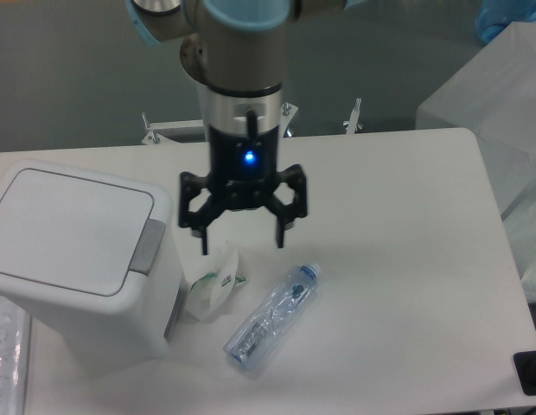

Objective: Open the trash can
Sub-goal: 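Lower the gripper onto the lid edge beside the trash can's tab, then press down on the lid edge to flip the lid open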

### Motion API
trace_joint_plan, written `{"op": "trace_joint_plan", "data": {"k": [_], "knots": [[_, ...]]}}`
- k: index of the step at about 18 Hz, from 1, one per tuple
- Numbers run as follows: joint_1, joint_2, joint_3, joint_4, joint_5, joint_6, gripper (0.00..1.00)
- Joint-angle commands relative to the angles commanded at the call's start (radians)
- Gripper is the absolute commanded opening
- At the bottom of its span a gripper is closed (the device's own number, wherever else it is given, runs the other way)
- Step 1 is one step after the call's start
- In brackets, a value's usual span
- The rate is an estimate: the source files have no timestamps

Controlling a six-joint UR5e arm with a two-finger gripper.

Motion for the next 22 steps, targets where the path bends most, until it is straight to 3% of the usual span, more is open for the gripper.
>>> {"op": "trace_joint_plan", "data": {"k": [6, 22], "knots": [[-0.032, -0.018, -0.015, 0.043, 0.003, -0.046, 1.00], [-0.043, -0.015, -0.048, 0.046, 0.005, -0.051, 1.00]]}}
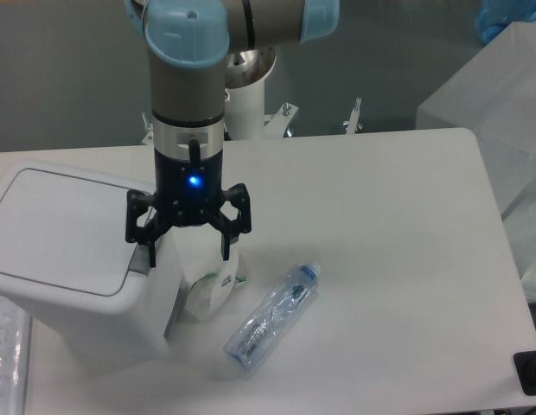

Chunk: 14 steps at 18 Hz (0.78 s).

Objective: Open the trash can
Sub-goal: 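Press down on the lid edge to flip the lid open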

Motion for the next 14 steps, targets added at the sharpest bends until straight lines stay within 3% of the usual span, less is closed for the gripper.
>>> {"op": "trace_joint_plan", "data": {"k": [10, 14], "knots": [[-0.006, 0.003, -0.022, 0.035, 0.000, 0.000, 1.00], [0.005, 0.006, 0.040, 0.035, 0.002, 0.014, 1.00]]}}
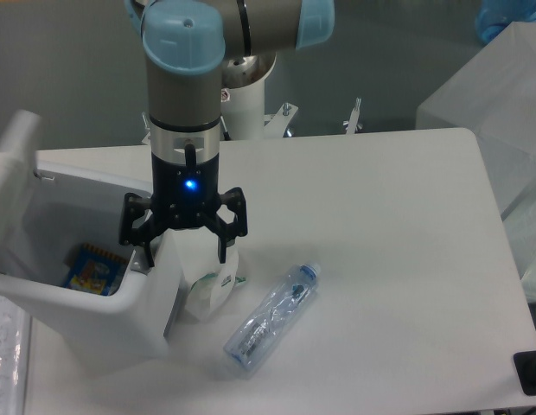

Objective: Open the trash can

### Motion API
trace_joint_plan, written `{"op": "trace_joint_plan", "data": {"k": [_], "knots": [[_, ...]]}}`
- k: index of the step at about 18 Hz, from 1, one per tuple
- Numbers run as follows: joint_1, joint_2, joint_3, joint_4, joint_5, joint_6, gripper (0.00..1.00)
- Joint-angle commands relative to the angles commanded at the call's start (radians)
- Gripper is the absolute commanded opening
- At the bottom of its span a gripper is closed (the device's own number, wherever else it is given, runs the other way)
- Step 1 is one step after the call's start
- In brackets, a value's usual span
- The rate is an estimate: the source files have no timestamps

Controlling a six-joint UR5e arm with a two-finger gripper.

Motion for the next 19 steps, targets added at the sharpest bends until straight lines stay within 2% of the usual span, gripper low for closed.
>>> {"op": "trace_joint_plan", "data": {"k": [1, 3, 5, 9, 12, 15, 17, 19], "knots": [[0.006, -0.002, 0.006, 0.003, 0.000, 0.002, 1.00], [0.066, 0.000, 0.023, 0.046, 0.008, 0.005, 1.00], [0.129, 0.003, 0.031, 0.046, 0.014, 0.017, 1.00], [0.215, 0.005, 0.019, 0.032, 0.087, 0.282, 1.00], [0.291, 0.005, 0.017, -0.041, 0.124, 0.492, 1.00], [0.333, 0.008, 0.019, -0.107, 0.133, 0.697, 1.00], [0.354, 0.015, 0.015, -0.136, 0.158, 0.776, 1.00], [0.357, 0.017, 0.015, -0.146, 0.164, 0.799, 1.00]]}}
